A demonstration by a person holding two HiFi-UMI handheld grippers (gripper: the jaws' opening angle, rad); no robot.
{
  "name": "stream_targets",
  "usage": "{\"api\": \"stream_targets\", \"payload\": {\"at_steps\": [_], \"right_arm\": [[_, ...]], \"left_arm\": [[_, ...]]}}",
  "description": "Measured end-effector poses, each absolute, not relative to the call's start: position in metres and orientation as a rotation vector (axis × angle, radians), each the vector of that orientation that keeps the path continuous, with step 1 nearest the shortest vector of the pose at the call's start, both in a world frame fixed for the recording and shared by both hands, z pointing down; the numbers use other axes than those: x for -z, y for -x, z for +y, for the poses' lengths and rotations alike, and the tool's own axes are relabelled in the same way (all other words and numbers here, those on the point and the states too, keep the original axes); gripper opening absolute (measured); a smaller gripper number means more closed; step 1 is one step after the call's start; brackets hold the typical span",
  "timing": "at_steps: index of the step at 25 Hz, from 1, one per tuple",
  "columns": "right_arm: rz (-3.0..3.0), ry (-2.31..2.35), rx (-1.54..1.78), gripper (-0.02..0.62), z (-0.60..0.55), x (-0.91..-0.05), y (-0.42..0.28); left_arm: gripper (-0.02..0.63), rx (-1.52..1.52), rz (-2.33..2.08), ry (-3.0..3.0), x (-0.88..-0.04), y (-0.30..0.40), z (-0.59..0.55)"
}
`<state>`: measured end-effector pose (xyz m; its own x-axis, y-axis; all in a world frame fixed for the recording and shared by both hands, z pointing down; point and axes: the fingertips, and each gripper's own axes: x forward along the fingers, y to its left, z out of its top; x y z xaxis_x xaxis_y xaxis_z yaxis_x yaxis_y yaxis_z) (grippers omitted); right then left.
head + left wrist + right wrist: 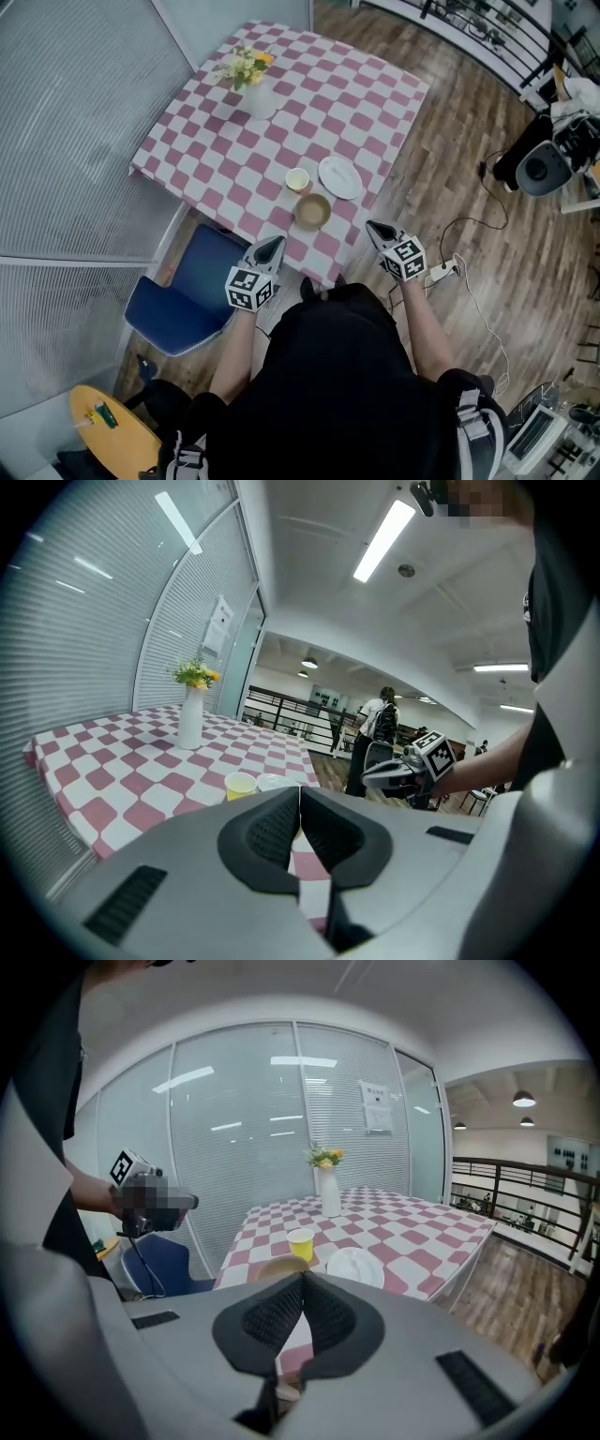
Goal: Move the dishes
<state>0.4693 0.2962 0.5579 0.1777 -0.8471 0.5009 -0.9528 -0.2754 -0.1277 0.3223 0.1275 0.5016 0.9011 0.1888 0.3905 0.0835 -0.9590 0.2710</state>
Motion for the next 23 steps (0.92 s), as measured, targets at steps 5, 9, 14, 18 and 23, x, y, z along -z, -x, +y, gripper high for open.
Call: {"api": "stream_targets", "payload": {"at_steps": [5, 9, 14, 18, 23], "right_arm": [[-1.721, -2.282, -0.692, 0.014, 0.287, -0.554, -0.457], [-1.703, -2.307, -0.662, 0.014, 0.282, -0.552, -0.45], [-1.675, -2.341, -0.645, 0.014, 0.294, -0.548, -0.447], [-1.647, -2.364, -0.654, 0.015, 0.306, -0.545, -0.448], [-1.623, -2.385, -0.659, 0.014, 0.314, -0.546, -0.447]], "left_arm": [[0.021, -0.633, 0.245, -2.831, -0.502, -0.302, 0.122], [0.021, -0.663, 0.241, -2.818, -0.512, -0.288, 0.113], [0.021, -0.669, 0.288, -2.828, -0.513, -0.292, 0.118], [0.021, -0.632, 0.317, -2.842, -0.501, -0.305, 0.125], [0.021, -0.624, 0.357, -2.847, -0.495, -0.308, 0.134]]}}
